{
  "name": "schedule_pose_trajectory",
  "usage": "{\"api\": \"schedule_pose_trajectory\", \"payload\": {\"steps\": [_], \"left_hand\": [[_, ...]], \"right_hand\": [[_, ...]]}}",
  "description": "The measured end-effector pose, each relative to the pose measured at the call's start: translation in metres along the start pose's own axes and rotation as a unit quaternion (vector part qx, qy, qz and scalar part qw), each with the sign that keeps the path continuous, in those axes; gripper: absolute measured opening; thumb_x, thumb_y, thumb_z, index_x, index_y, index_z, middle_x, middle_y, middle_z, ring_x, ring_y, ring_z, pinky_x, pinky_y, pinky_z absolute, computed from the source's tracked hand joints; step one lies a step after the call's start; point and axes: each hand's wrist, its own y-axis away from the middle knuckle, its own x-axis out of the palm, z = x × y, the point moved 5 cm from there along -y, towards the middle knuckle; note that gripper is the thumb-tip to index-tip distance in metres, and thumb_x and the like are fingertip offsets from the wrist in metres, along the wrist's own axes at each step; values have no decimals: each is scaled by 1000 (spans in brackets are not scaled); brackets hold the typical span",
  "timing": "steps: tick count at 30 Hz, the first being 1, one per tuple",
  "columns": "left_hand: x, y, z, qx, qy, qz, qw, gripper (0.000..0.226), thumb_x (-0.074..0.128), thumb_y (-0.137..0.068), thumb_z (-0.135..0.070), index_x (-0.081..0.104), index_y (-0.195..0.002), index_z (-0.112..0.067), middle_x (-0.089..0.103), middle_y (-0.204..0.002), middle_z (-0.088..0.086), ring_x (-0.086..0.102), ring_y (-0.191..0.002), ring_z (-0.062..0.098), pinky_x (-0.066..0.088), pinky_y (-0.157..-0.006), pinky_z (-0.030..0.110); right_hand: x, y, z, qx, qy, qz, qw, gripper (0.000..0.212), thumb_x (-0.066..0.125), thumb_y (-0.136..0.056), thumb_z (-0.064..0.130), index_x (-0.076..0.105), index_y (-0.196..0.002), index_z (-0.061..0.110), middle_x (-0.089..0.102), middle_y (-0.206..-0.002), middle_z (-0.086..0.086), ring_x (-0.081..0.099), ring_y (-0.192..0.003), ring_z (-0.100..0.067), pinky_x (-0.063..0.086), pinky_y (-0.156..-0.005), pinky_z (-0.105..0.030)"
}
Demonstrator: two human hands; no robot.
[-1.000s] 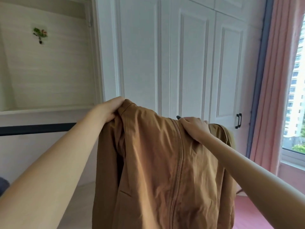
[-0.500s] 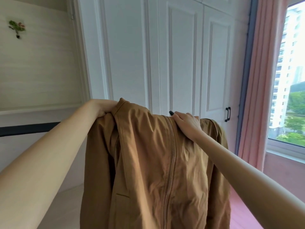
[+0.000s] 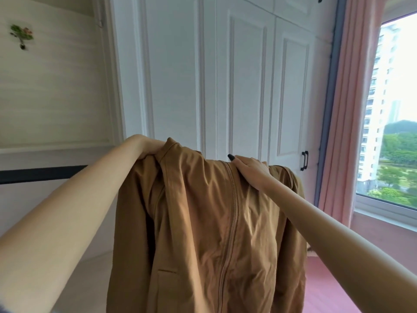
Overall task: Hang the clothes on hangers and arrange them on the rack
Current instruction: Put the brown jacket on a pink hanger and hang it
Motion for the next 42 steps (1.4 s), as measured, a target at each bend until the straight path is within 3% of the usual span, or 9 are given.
{"api": "schedule_pose_trajectory", "payload": {"steps": [8, 11, 14, 18, 23, 28, 32, 37, 42], "left_hand": [[5, -9, -8, 80, -40, -7, 996, 34, 36, -103, -27, 60, -101, -3, 60, -102, 15, 57, -93, 28, 45, -67, 22], [1, -6, -7, 101, 10, -4, 995, 35, 41, -100, -33, 60, -85, -7, 61, -88, 9, 58, -79, 20, 47, -68, 27], [-3, -11, -12, 190, 50, -6, 981, 27, 45, -99, -25, 54, -124, -19, 58, -118, -1, 56, -102, 11, 45, -84, 20], [-11, -10, -13, 249, 113, -45, 961, 67, 62, -75, -33, 39, -138, -34, 44, -142, 4, 47, -126, 19, 38, -107, 33], [-12, 5, -21, 326, 193, -81, 922, 60, 63, -87, -8, 41, -137, -32, 50, -133, 4, 54, -115, 16, 46, -90, 21], [-19, 22, -14, 379, 314, -132, 861, 55, 57, -89, 3, 51, -131, -32, 56, -130, -6, 57, -114, 8, 46, -91, 17], [-22, 30, -6, 390, 345, -149, 840, 54, 56, -88, 6, 55, -130, -28, 62, -121, -6, 58, -116, 12, 48, -81, 9], [-19, 39, 4, 405, 380, -120, 823, 54, 56, -88, 8, 59, -127, -30, 63, -125, 3, 58, -120, 20, 42, -105, 32], [-15, 54, 11, 427, 359, -91, 825, 49, 53, -89, 9, 59, -124, -25, 60, -132, -1, 56, -123, 16, 40, -105, 28]], "right_hand": [[0, 2, -2, -3, 11, -8, 1000, 50, 24, -99, 54, 34, -61, 23, 47, -58, 8, 50, -68, -8, 29, -94, -40], [3, 2, 1, -10, 16, -8, 1000, 46, 24, -100, 51, 33, -63, 24, 49, -65, 8, 51, -78, -15, 30, -96, -42], [4, 2, 3, -9, 14, -4, 1000, 38, 27, -100, 43, 40, -68, 28, 52, -79, 8, 50, -88, -16, 30, -99, -44], [1, 5, 5, -9, -13, 0, 1000, 28, 32, -99, 41, 52, -83, 31, 55, -91, 13, 49, -100, -14, 27, -96, -41], [-10, 9, 7, -7, -49, -6, 999, 13, 46, -95, 37, 57, -97, 33, 54, -109, 10, 50, -109, -15, 35, -103, -43], [-36, 14, 15, -6, -62, -81, 995, 40, 52, -91, 39, 48, -128, 24, 48, -131, 3, 41, -125, -18, 33, -97, -30], [-62, 15, 13, 34, -46, -165, 985, 56, 51, -88, 42, 34, -138, 23, 38, -139, -3, 38, -128, -26, 37, -103, -43], [-63, 16, 14, 44, 19, -130, 990, 76, 48, -88, 57, 17, -150, 27, 27, -155, -2, 28, -140, -27, 26, -112, -54], [-74, 14, 23, 4, 54, -147, 988, 59, 50, -86, 53, 37, -138, 29, 47, -138, -1, 42, -127, -25, 32, -104, -50]]}}
